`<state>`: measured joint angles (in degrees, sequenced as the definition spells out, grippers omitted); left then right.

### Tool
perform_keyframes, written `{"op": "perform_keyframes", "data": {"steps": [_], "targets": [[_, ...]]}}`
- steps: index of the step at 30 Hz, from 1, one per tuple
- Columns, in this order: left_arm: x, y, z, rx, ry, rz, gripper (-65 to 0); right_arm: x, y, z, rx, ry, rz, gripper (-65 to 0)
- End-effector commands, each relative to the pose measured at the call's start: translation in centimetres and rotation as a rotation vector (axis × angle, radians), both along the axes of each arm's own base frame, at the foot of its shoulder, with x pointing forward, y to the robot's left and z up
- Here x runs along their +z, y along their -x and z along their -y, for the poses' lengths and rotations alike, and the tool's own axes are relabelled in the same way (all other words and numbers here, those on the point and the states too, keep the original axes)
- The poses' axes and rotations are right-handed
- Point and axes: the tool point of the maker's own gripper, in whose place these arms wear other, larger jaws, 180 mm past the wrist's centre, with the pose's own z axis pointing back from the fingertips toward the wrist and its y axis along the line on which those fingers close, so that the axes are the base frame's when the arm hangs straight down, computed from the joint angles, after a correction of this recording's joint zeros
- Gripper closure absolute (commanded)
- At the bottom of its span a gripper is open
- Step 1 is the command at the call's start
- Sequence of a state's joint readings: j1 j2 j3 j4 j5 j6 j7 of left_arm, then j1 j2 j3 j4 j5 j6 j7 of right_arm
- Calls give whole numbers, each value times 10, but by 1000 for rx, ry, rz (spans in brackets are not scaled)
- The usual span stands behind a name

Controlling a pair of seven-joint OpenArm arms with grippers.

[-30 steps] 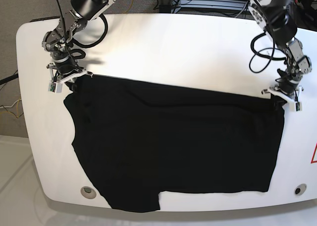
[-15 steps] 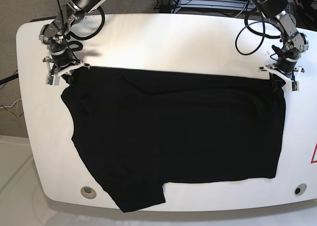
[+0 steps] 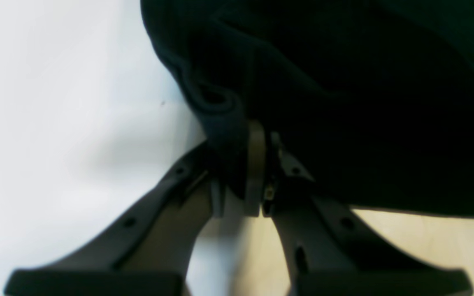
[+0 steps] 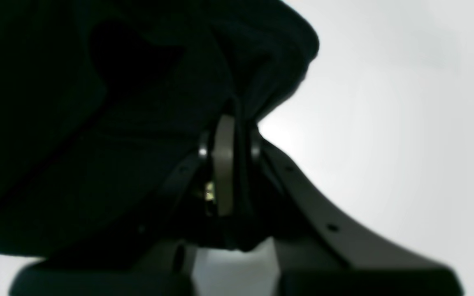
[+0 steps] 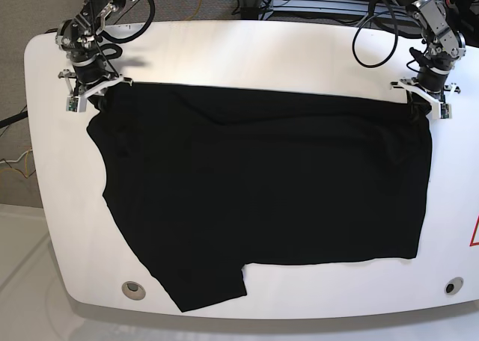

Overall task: Fold the T-shirt properly
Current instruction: 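Drag both corners further toward the robot and spread them apart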

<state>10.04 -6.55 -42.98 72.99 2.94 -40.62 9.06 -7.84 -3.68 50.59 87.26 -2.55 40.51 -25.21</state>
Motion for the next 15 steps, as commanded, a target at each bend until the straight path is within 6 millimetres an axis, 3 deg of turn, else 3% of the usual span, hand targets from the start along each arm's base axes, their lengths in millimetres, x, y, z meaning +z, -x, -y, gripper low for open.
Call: {"op": "perform_keyframes", "data": {"steps": [1, 10, 15], "targets": [[-31, 40, -11, -15, -71, -220, -61, 3, 16, 16, -27, 46, -30, -23], [-36, 69, -26, 16, -88, -272, -61, -3, 46, 30, -90, 58, -75, -24], [-40, 84, -30, 30, -88, -297, -61, -10, 59, 26, -77, 54, -107, -24]]}}
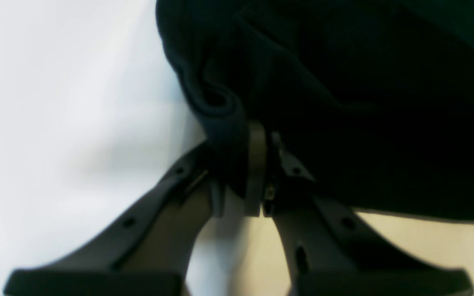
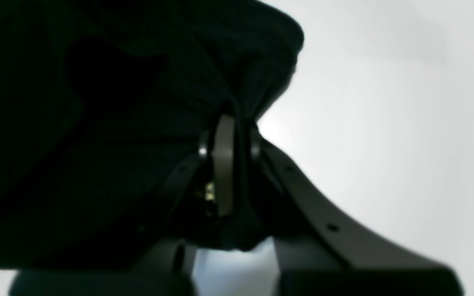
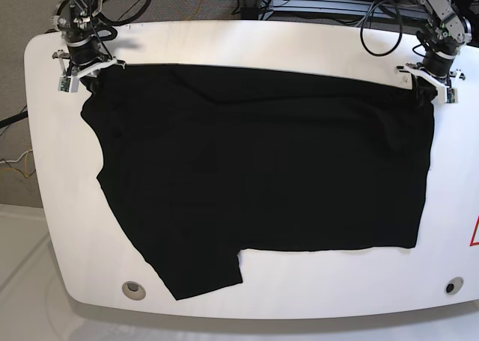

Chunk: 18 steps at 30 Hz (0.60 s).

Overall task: Fold the T-shirt properly
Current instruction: 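Drag both corners further toward the robot and spread them apart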

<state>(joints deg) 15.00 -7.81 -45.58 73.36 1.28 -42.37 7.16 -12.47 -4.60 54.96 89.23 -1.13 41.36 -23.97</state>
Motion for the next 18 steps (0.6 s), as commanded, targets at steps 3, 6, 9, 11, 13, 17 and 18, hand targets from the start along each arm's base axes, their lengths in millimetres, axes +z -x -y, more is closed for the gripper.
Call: {"op": "perform_keyframes", "data": {"steps": [3, 6, 9, 11, 13, 17, 18], "targets": [[-42, 57, -10, 11, -72, -295, -61, -9, 22, 9, -10, 37, -94, -24], [-47, 64, -6, 12, -62, -309, -61, -10, 23, 8, -11, 38, -100, -24], [-50, 73, -5, 12, -61, -327, -61, -13, 31, 8, -13, 37, -116, -24], [-50, 76, -5, 12, -61, -333, -61, -14, 35, 7, -13, 32, -122, -24], [-51, 80, -5, 11, -61, -341, -61, -15, 40, 8, -14, 34, -131, -24], [-53, 85, -5, 12, -59, -351, -61, -18, 49, 8, -17, 31, -151, -24], [-54, 86, -4, 12, -57, -354, -61, -19, 52, 8, -17, 32, -157, -24]]}}
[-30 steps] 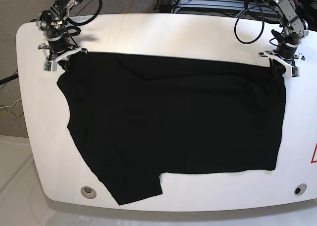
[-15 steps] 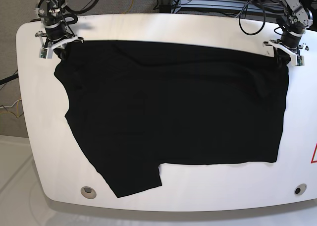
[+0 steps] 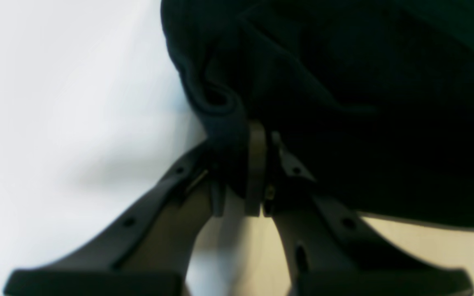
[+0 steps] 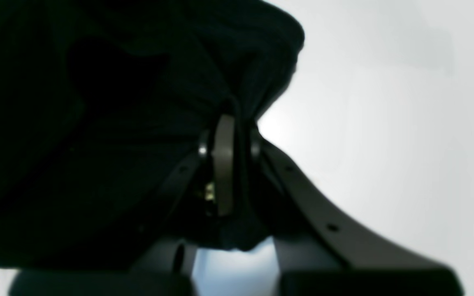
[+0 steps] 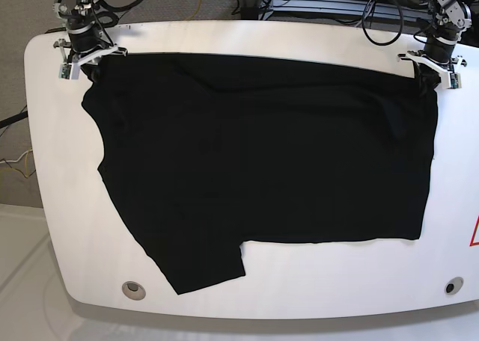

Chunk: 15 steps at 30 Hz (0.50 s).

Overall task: Fold the T-shirt properly
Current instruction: 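Drag both corners further toward the robot and spread them apart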

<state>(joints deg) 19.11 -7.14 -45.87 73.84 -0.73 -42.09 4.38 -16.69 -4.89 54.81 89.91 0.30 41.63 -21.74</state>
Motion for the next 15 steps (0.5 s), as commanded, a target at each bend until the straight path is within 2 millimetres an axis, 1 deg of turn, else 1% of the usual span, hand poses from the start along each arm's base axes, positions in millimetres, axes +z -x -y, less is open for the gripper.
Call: {"op": "perform_keyframes", "data": {"steps": [1, 3, 15], "targets": [[-51, 63, -6, -14, -71, -364, -61, -17, 29, 10, -16, 32, -150, -24], [-52, 63, -6, -13, -70, -365, -61, -18, 32, 9, -16, 31, -157, -24], [-52, 63, -6, -13, -70, -365, -61, -18, 32, 9, -16, 32, -155, -24]]}}
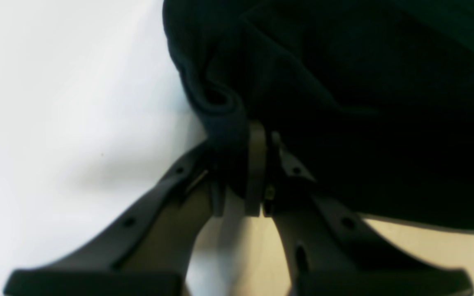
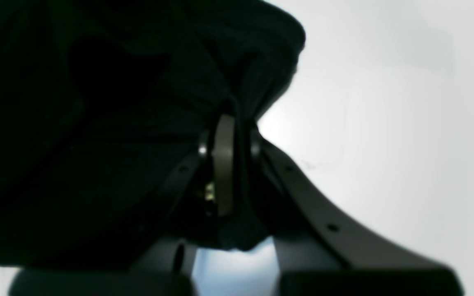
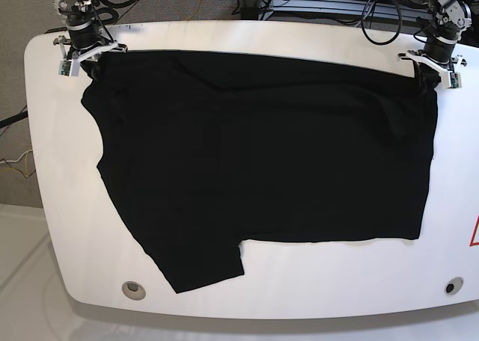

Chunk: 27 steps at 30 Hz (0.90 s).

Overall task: Fold the T-shirt properly
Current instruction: 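Drag both corners further toward the robot and spread them apart, then pull the corners outward away from each other to stretch the shirt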

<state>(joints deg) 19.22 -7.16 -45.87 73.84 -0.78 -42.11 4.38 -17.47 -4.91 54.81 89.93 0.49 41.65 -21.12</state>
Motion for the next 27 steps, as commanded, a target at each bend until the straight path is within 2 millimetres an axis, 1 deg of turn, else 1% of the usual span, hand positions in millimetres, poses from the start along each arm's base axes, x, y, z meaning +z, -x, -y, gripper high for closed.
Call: {"op": "perform_keyframes", "data": {"steps": [1, 4, 10, 13, 15, 17, 19, 22, 23, 24, 26, 27], "targets": [[-52, 63, -6, -13, -70, -366, -61, -17, 28, 9, -15, 31, -155, -24], [-52, 63, -6, -12, -71, -366, -62, -18, 28, 9, -15, 30, -156, -24], [-48, 66, -16, 25, -76, -358, -66, -18, 28, 9, -15, 30, -156, -24], [-48, 66, -16, 24, -76, -358, -69, -17, 27, 8, -12, 30, -155, -26], [-48, 66, -16, 25, -76, -358, -90, -17, 27, 8, -11, 31, -155, -29], [-48, 66, -17, 27, -76, -357, -132, -17, 26, 8, -11, 31, -155, -34], [-48, 66, -17, 27, -76, -357, -188, -17, 27, 9, -13, 31, -157, -68], [-48, 67, -17, 28, -77, -357, -270, -17, 27, 9, -13, 32, -156, -152], [-47, 66, -17, 28, -77, -356, -302, -17, 27, 9, -14, 32, -156, -213], [-47, 66, -17, 28, -77, -356, -313, -17, 27, 9, -14, 32, -156, -234], [-47, 65, -17, 28, -78, -353, -353, -17, 28, 9, -14, 32, -158, -322], [-46, 65, -17, 28, -79, -352, -363, -17, 28, 9, -14, 32, -158, -346]]}}
